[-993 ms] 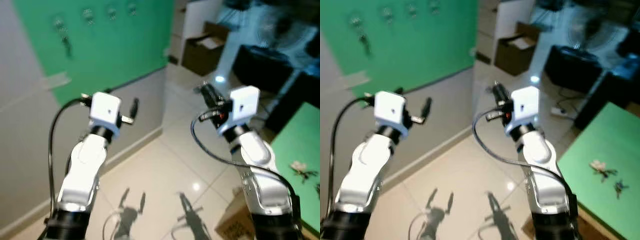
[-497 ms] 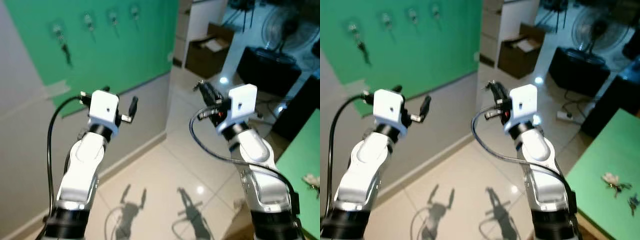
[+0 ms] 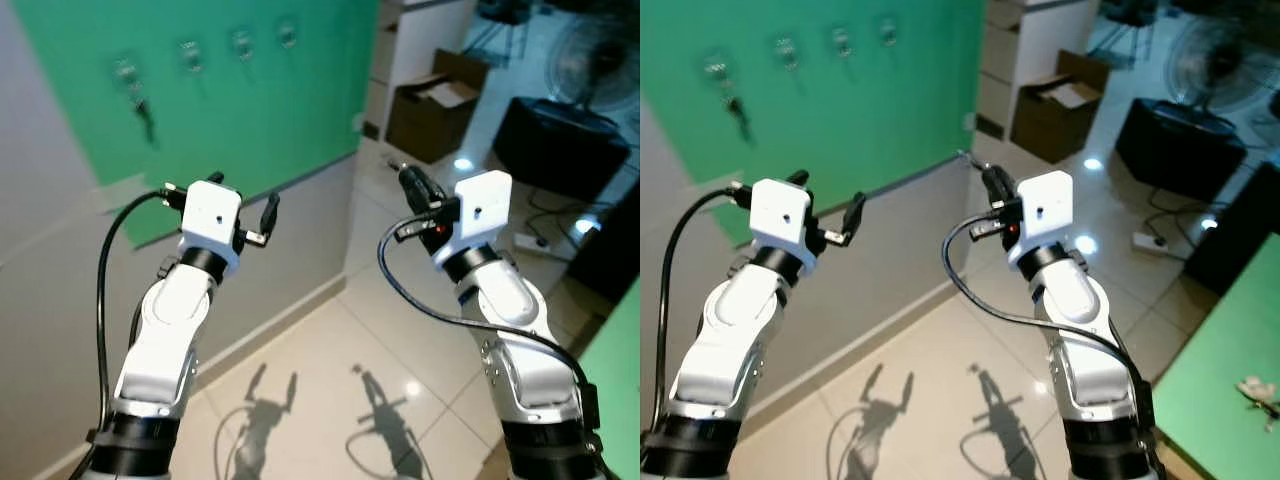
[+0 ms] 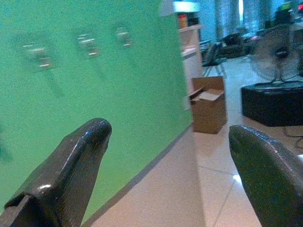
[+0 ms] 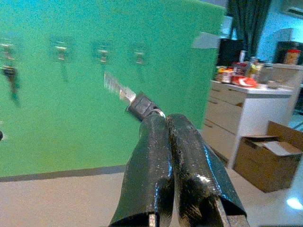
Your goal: Hang keys on a hook
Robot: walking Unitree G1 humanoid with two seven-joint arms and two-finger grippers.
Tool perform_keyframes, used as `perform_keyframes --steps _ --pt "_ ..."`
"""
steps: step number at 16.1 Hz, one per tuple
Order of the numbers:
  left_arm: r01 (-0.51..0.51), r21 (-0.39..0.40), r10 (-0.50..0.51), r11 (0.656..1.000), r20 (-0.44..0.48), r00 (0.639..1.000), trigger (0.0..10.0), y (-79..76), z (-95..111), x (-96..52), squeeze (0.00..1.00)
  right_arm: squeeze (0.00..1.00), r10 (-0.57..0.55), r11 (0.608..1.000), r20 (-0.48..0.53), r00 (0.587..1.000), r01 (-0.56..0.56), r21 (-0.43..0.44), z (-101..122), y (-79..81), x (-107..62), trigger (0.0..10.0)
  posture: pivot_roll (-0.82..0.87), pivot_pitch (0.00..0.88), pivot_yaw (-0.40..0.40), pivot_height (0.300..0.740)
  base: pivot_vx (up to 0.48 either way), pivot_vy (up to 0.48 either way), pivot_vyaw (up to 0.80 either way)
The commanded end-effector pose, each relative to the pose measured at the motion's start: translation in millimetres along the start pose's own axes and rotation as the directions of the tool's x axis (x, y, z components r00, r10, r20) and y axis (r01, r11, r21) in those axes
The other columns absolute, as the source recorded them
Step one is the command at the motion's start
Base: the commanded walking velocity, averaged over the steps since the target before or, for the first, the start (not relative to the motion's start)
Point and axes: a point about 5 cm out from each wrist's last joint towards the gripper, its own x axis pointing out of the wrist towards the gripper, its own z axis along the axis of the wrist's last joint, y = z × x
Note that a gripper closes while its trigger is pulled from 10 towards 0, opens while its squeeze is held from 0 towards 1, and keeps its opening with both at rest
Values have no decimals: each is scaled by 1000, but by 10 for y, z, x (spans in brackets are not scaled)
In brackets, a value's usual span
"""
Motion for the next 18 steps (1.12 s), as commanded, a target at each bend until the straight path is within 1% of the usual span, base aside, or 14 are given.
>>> perform_keyframes --steps 1,11,18 --pt "30 -3 -30 1000 5 1000 10000 -73 14 21 0 0 -20 1000 13 1000 21 -15 37 -71 -7 10000 -64 0 -7 718 352 0 500" --pt "32 -1 -32 999 10 999 10000 -71 22 26 0 0 -14 1000 24 1000 14 -20 51 -76 8 10000 -64 0 -6 718 352 0 555" --pt "33 -1 -33 999 14 999 10000 -84 22 37 0 0 -13 1000 33 999 14 -25 65 -110 36 10000 -62 0 -15 718 356 0 565"
